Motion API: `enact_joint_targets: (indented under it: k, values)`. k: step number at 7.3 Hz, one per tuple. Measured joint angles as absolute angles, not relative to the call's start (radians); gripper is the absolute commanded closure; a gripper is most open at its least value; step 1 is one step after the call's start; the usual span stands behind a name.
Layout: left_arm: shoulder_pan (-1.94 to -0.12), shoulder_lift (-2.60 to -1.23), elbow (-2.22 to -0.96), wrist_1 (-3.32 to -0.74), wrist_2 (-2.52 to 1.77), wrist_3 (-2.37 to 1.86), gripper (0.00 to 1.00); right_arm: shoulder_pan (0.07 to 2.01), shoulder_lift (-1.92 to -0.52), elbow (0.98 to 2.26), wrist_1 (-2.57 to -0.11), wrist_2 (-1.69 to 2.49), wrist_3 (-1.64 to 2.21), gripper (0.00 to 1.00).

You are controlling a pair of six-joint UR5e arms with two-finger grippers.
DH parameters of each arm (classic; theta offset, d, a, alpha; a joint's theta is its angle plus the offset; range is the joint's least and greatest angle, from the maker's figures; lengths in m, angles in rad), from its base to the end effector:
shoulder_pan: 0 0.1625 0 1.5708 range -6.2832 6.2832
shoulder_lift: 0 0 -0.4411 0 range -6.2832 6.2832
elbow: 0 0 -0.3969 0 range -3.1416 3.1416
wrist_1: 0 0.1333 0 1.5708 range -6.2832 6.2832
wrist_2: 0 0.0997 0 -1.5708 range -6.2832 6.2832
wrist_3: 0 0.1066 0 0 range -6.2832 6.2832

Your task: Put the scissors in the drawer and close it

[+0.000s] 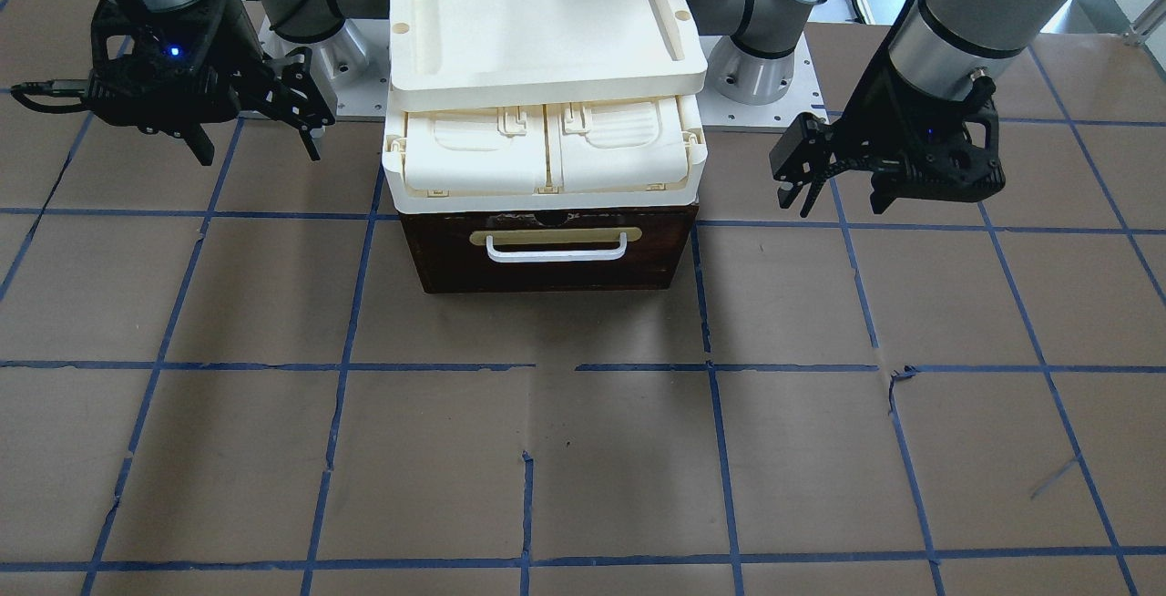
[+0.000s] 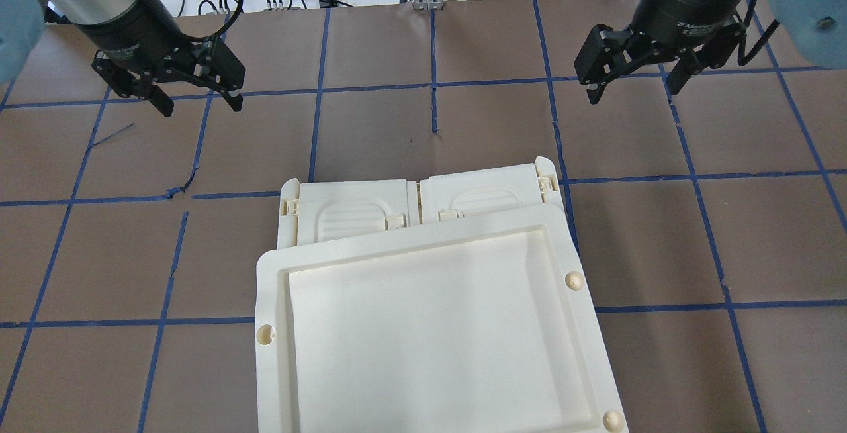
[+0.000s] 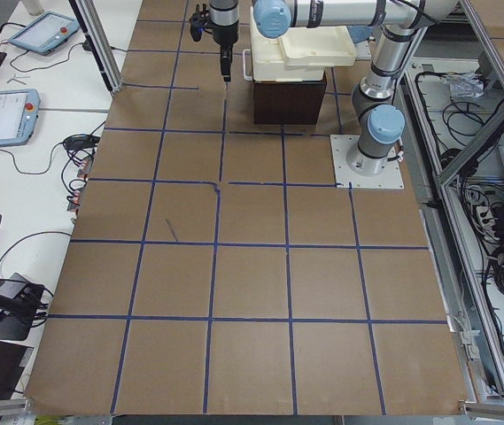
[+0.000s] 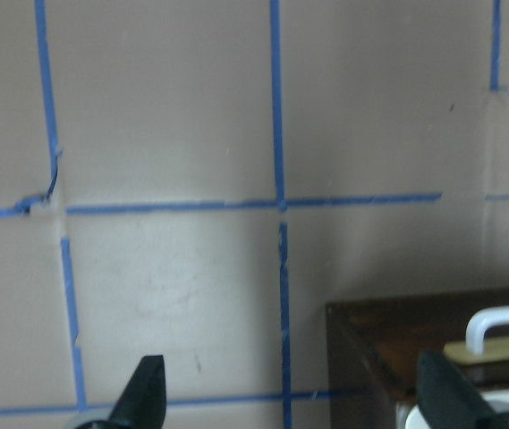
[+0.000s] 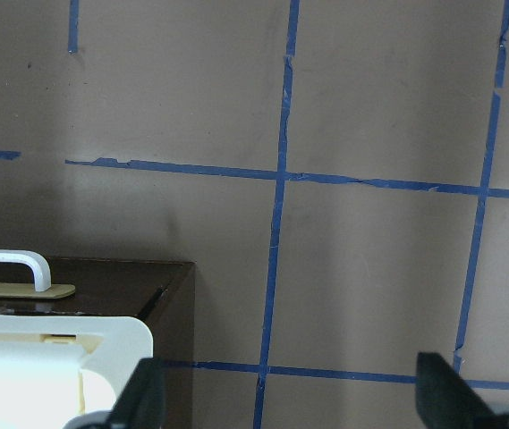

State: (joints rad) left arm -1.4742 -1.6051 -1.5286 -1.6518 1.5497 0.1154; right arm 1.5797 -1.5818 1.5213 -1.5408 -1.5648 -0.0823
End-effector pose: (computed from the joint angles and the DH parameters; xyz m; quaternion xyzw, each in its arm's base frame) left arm -0.0863 -0.5144 0.4929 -0.0090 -0.9992 -0.0352 0.0143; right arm 0.1383 -0.4930 0.5241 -0.0456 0.9988 -0.0153 0.0024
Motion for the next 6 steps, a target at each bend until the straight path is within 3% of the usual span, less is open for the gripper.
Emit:
enact_joint_targets:
  k: [6]
  values:
    - [-1.473, -1.586, -1.556, -1.741, 1.572, 0.117, 0.0, 1.578, -1.58, 1.525, -1.542, -1.558, -0.083, 0.0]
